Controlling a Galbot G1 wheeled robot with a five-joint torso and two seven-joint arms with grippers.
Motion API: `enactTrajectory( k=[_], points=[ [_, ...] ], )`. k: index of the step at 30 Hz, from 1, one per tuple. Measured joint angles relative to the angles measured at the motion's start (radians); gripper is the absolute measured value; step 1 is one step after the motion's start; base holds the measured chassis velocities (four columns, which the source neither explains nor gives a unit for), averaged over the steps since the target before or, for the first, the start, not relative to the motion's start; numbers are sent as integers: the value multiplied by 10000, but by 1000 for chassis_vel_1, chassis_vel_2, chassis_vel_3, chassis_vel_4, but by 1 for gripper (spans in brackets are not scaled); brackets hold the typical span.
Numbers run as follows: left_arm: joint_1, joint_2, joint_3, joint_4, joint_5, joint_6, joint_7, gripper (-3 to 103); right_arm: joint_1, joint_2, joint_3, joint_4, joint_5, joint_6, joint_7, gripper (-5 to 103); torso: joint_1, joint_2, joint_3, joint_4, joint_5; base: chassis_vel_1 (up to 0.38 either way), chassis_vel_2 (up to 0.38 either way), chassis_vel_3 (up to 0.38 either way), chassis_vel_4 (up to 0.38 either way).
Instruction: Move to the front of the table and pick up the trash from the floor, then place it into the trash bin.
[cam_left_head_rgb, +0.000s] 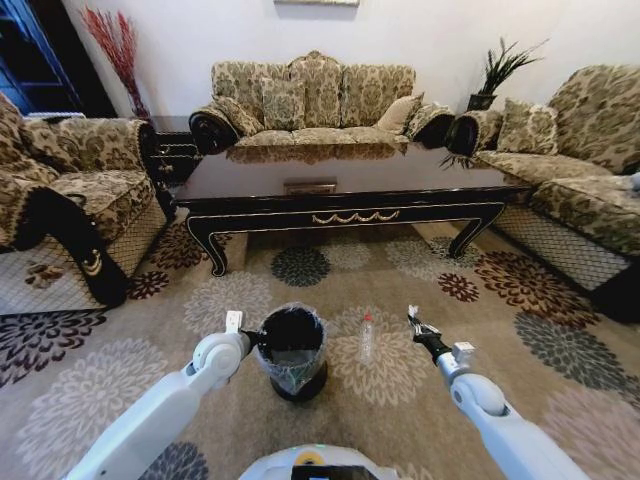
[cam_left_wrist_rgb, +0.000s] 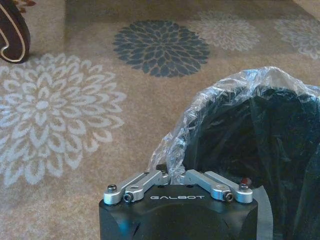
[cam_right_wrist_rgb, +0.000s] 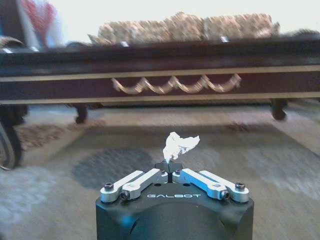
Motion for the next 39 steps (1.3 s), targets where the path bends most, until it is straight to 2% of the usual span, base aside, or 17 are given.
enactTrajectory(
  k=[5,14,20,27,31,32,33,35,38,39],
  points=[
    [-156,-359,471,172,284,-66,1,3,-678,85,-91,2118,-436,-305,424,0,0,0,0,-2,1,0,0,0,0],
    [-1024,-755,1583,429,436,-210,-17,3,-2230,61,-96,4113,-797,-511,516,0,0,0,0,-4,1,0,0,0,0],
    [-1393,-906,2366,461,557,-242,-27,3,-2998,151,-299,4386,-1567,-444,294,0,0,0,1,-3,3,0,0,0,0],
    [-1366,-1185,2657,400,833,-191,-20,3,-3602,252,-381,4218,-2536,-162,-57,0,0,0,1,-4,3,0,0,0,0],
    [-1307,-1274,2754,338,916,-165,-14,3,-3764,306,-414,4225,-2719,-163,-92,-3,0,0,1,-3,0,0,0,0,0],
    [-1296,-1271,2801,310,970,-161,-17,3,-3828,317,-427,4231,-2771,-193,-93,2,0,0,1,-3,1,0,0,0,0],
    [-1283,-1249,2822,277,1001,-157,-21,3,-3913,327,-443,4245,-2824,-221,-117,13,0,0,1,-3,2,0,0,0,0],
    [-1270,-1231,2822,253,1006,-155,-21,3,-3974,341,-451,4263,-2884,-222,-154,13,0,0,1,-2,2,0,0,0,0],
    [-1246,-1204,2794,229,1015,-155,-27,3,-4154,375,-463,4358,-3123,-222,-290,29,0,0,1,-3,1,0,0,0,0],
    [-1246,-1204,2794,229,1015,-155,-27,3,-4154,375,-463,4358,-3123,-222,-290,29,0,0,1,-3,1,0,0,0,0]
  ],
)
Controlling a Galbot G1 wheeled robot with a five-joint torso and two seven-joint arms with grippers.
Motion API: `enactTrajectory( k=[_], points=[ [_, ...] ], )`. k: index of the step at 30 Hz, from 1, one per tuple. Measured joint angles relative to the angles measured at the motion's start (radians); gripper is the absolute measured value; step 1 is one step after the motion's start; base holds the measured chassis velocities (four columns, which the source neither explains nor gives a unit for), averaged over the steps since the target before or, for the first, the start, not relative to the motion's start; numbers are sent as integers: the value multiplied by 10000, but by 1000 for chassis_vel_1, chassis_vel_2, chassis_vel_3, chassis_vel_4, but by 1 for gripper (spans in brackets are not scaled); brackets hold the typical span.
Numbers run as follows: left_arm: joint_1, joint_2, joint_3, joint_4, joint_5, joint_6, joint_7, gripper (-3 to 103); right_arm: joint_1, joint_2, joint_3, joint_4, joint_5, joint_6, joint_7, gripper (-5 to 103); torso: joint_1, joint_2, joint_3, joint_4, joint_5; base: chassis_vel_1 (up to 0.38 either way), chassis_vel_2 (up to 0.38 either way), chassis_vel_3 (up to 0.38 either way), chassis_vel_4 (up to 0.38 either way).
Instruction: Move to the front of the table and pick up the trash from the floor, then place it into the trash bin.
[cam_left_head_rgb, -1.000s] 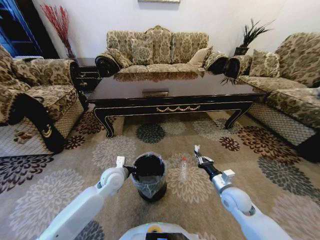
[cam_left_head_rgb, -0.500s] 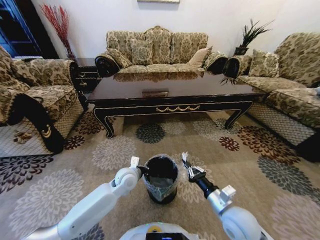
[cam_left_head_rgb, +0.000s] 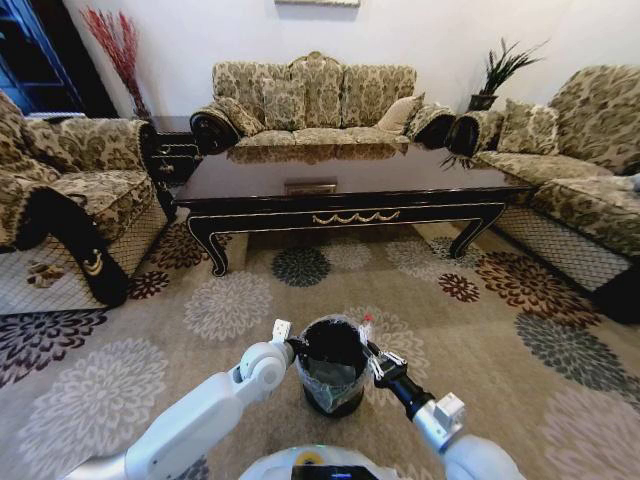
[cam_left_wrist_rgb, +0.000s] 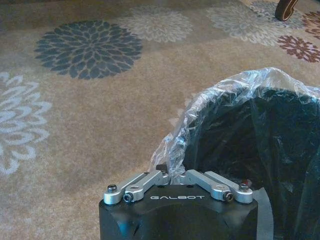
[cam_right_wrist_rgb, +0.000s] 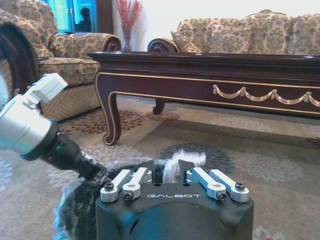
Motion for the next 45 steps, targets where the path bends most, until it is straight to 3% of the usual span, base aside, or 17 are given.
enactTrajectory(
  k=[11,19,26,35,45],
  points=[
    [213,29,-67,-87,153,4,-25,3,-264,55,104,135,-168,70,-102,67,0,0,0,-1,0,0,0,0,0],
    [698,308,-941,-181,262,5,10,3,179,498,254,-85,296,83,154,97,0,0,1,0,0,0,0,0,0],
    [1484,590,-2359,-293,271,-25,205,3,854,437,352,-348,1318,-249,622,100,0,0,1,1,-2,0,0,0,0],
    [2669,883,-3685,-494,719,-233,661,3,2202,343,114,-1544,1878,-518,1227,100,0,0,1,2,-1,0,0,0,0],
    [3315,1116,-4351,-627,1125,-537,993,3,3833,83,-418,-3753,2369,-932,1641,100,0,0,1,-2,-1,0,0,0,0]
  ],
)
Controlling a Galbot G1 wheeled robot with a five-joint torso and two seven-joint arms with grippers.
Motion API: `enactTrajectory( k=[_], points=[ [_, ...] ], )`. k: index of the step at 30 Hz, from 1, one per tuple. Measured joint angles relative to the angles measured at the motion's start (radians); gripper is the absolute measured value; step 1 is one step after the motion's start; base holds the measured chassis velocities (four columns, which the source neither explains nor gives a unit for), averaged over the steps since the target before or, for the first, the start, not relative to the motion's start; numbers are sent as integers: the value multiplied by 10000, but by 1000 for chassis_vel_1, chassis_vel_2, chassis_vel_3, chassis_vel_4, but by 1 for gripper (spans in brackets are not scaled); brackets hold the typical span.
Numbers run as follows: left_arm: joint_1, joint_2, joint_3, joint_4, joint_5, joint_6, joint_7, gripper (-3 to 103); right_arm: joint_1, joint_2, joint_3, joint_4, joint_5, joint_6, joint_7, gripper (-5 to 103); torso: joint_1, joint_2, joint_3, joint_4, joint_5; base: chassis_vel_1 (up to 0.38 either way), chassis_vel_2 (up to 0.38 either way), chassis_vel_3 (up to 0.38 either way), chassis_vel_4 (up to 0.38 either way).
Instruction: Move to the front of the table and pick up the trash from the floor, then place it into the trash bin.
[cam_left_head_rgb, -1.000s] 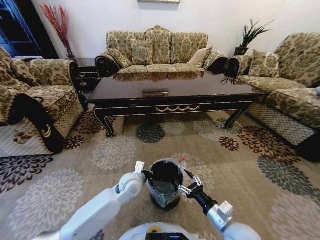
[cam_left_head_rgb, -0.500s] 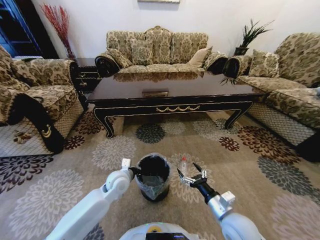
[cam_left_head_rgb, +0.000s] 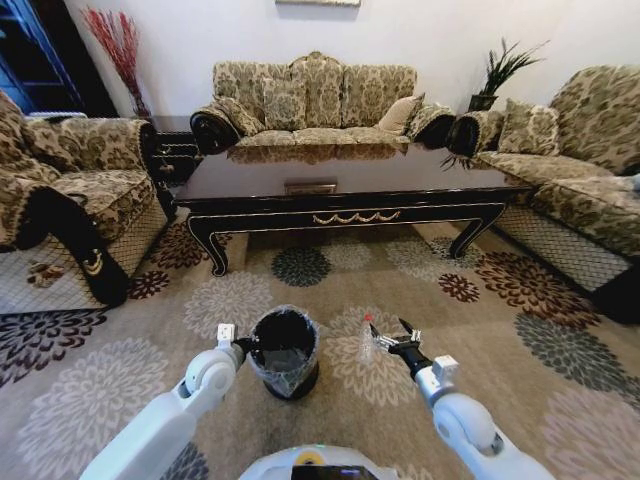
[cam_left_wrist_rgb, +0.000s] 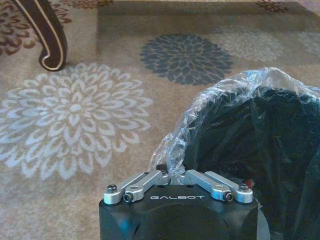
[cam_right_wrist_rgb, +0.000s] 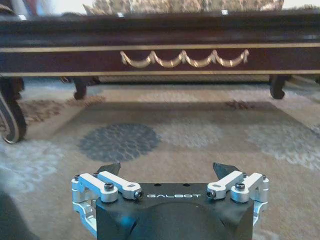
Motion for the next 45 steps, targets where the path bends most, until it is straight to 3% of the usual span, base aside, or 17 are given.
enactTrajectory(
  k=[20,31,45],
  points=[
    [2702,-119,-2622,-845,421,-174,447,3,4415,-60,-3582,-4402,1170,-984,491,100,0,-1,0,0,0,0,0,0,0],
    [3365,-367,-3207,-1086,689,-192,759,3,5223,336,-4225,-6036,1388,-1204,398,100,0,-1,0,0,0,0,0,0,0],
    [3301,-217,-3305,-1037,731,-161,837,3,5850,1804,-4375,-8083,935,-1065,217,100,0,-1,0,5,3,0,0,0,0]
  ],
)
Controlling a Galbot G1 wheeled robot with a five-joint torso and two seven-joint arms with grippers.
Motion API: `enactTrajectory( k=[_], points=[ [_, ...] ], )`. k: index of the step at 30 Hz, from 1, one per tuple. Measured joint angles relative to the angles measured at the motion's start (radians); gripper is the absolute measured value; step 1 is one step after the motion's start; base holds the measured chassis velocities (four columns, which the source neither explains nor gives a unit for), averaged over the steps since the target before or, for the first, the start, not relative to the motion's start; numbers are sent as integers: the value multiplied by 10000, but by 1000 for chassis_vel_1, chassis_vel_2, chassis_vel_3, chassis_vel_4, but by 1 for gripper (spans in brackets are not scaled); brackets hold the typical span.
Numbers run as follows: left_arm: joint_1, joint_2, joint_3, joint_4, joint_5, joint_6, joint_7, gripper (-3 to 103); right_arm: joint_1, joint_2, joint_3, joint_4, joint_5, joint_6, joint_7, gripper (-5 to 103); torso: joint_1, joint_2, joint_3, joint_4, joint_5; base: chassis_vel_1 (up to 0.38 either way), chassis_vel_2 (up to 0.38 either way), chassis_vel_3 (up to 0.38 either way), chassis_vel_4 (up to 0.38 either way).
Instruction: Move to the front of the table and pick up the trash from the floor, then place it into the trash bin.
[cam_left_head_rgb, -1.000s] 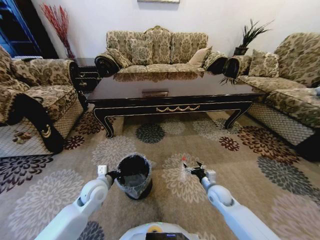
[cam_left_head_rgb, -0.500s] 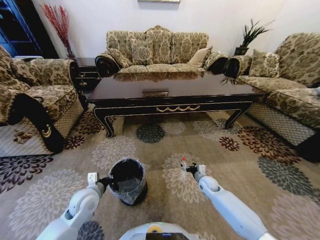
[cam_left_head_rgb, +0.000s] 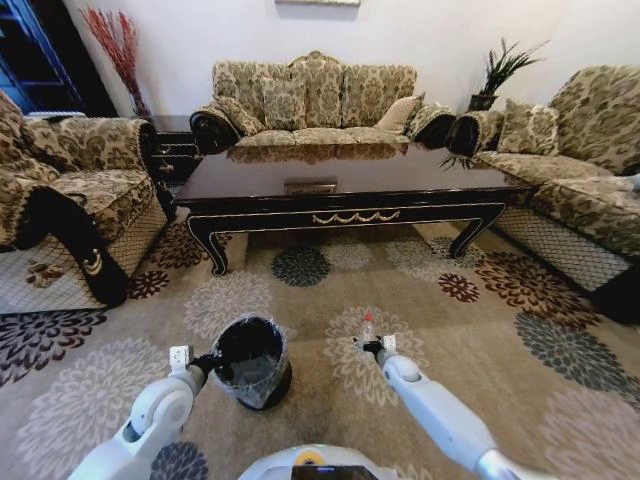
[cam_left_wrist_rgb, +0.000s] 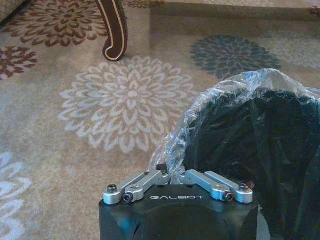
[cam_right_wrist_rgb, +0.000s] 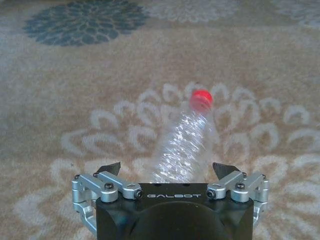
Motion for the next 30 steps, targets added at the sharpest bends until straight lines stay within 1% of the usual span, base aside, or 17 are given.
enactTrajectory(
  k=[1,2,4,5,6,7,8,9,13,15,18,20,23,26,27,30],
  points=[
    [19,-1,6,-11,9,2,-2,3,0,2,11,-129,-138,52,-69,103,0,0,0,-1,-3,0,0,0,0],
    [38,-3,11,-29,24,3,-1,3,-1,-2,23,-205,-222,83,-104,100,0,0,0,-4,-3,0,0,0,0],
    [101,-4,8,-130,51,3,-2,3,-38,-45,92,-297,-342,135,-155,90,0,0,0,-6,-2,0,0,0,0],
    [101,-4,8,-130,51,3,-2,3,-38,-45,92,-297,-342,135,-155,90,0,0,0,-6,-2,0,0,0,0],
    [121,-3,5,-160,51,3,-1,3,-54,-72,110,-300,-369,147,-174,85,0,0,0,-6,-2,0,0,0,0],
    [134,-4,5,-173,55,3,-4,3,-63,-96,128,-300,-383,157,-187,85,0,0,0,-4,-2,0,0,0,0],
    [143,-9,5,-178,68,3,-12,3,-70,-117,145,-296,-389,162,-196,79,0,1,0,-4,-2,0,0,0,0],
    [143,-9,5,-178,68,3,-12,3,-70,-117,145,-296,-389,162,-196,79,0,1,0,-4,-2,0,0,0,0],
    [193,-54,111,-217,187,2,-23,3,-156,-198,200,-163,-393,176,-207,57,0,0,0,-3,-1,0,0,0,0],
    [204,-65,132,-225,211,2,-23,3,-184,-229,200,-114,-398,182,-209,57,0,0,0,-3,-1,0,0,0,0],
    [239,-120,199,-234,318,-3,-21,3,-350,-348,195,87,-534,226,-209,42,0,0,-1,-3,0,0,0,0,0],
    [242,-130,213,-232,348,-6,-17,3,-386,-374,208,135,-558,235,-209,42,0,1,0,-3,0,0,0,0,0],
    [240,-178,303,-210,484,-18,7,3,-564,-592,375,518,-491,243,-198,33,0,0,-1,-4,0,0,0,0,0],
    [219,-179,369,-209,553,-29,27,3,-667,-726,481,748,-407,243,-197,30,0,1,-1,-4,-2,0,0,0,0],
    [194,-172,455,-227,576,-30,27,3,-753,-819,582,941,-357,243,-194,25,0,0,0,-4,0,0,0,0,0],
    [76,-129,688,-241,582,-31,10,3,-924,-987,747,1409,-229,232,-147,25,0,0,0,-2,0,0,0,0,0]
  ],
)
